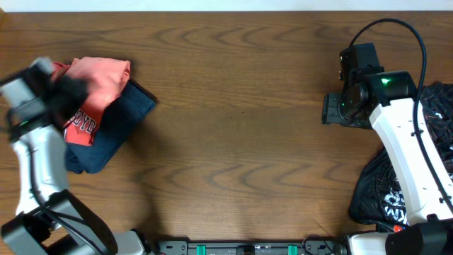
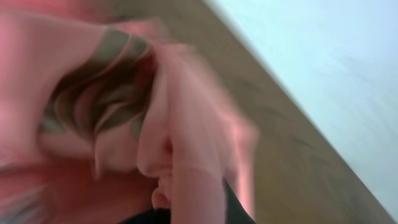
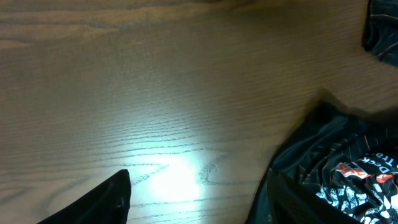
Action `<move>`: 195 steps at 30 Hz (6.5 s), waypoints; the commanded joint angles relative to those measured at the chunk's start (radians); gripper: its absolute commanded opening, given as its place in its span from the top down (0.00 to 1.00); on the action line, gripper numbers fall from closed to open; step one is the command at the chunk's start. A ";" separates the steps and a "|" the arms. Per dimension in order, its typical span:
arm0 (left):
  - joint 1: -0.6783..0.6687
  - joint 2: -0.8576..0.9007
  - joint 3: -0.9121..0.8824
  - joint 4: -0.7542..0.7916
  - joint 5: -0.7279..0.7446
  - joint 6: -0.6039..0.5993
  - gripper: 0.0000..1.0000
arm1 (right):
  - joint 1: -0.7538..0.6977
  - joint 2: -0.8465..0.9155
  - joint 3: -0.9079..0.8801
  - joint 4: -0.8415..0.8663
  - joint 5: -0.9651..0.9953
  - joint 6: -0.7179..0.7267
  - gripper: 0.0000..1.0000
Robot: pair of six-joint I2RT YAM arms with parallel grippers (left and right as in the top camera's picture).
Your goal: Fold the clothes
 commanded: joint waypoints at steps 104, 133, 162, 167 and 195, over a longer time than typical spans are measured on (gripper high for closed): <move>-0.800 -1.404 -0.334 -0.554 -0.463 0.114 0.02 | -0.088 -1.535 -1.017 0.423 -0.069 -0.129 0.01; -0.800 -1.404 -0.334 -0.554 -0.463 0.115 0.02 | -0.020 -1.533 -1.402 1.152 -0.111 -0.252 0.01; -0.758 -1.427 -0.404 -0.621 -0.500 0.134 0.02 | -0.020 -1.533 -1.402 1.152 -0.111 -0.252 0.01; -0.687 -1.538 -0.550 -0.605 -0.552 0.134 0.02 | -0.020 -1.533 -1.402 1.152 -0.111 -0.252 0.01; -0.599 -1.550 -1.081 0.158 -0.539 0.388 0.02 | -0.020 -1.533 -1.402 1.152 -0.111 -0.252 0.01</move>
